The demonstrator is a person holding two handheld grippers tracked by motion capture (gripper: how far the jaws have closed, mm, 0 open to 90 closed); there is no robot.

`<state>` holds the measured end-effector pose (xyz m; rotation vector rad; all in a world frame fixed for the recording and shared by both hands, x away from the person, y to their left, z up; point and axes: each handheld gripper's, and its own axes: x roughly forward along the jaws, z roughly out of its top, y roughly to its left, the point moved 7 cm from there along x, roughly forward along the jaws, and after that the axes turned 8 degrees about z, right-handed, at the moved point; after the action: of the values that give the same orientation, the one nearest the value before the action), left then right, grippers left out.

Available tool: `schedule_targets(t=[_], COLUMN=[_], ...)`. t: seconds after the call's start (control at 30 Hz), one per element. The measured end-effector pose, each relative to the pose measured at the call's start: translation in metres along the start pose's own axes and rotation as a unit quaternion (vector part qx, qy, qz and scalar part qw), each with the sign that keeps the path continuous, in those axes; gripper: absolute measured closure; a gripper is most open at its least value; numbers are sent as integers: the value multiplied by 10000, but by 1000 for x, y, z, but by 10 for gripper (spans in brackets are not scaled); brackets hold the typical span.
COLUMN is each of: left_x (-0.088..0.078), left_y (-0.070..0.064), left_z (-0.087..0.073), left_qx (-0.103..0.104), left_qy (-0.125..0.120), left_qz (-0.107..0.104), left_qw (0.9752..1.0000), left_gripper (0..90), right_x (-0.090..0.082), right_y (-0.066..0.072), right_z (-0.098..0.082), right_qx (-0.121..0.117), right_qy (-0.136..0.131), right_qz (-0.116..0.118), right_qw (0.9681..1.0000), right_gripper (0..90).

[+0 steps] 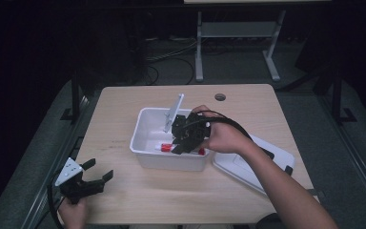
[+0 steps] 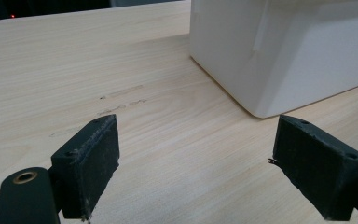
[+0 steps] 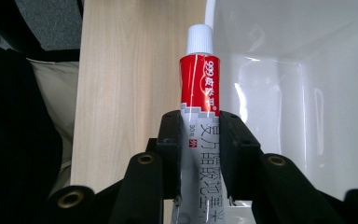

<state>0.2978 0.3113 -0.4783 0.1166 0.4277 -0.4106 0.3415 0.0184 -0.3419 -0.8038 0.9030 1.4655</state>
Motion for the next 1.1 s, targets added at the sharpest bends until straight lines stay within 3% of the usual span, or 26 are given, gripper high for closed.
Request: schedule_targets(t=[0.6,1.1], left_x=[-1,-1], left_y=[1,2], left_z=[0,0], left_qx=[-10,-17], left_qy=[-23,-24], left_qz=[8,9], left_qw=[10000,10000], left_gripper=[137,137], right_x=[14,27], right_y=[-26,-37], right_z=[-2,-4], right_qx=[265,383], right_qy=[83,155], right_qz=[27,95], right_qw=[9996,9991], right_gripper=[710,710])
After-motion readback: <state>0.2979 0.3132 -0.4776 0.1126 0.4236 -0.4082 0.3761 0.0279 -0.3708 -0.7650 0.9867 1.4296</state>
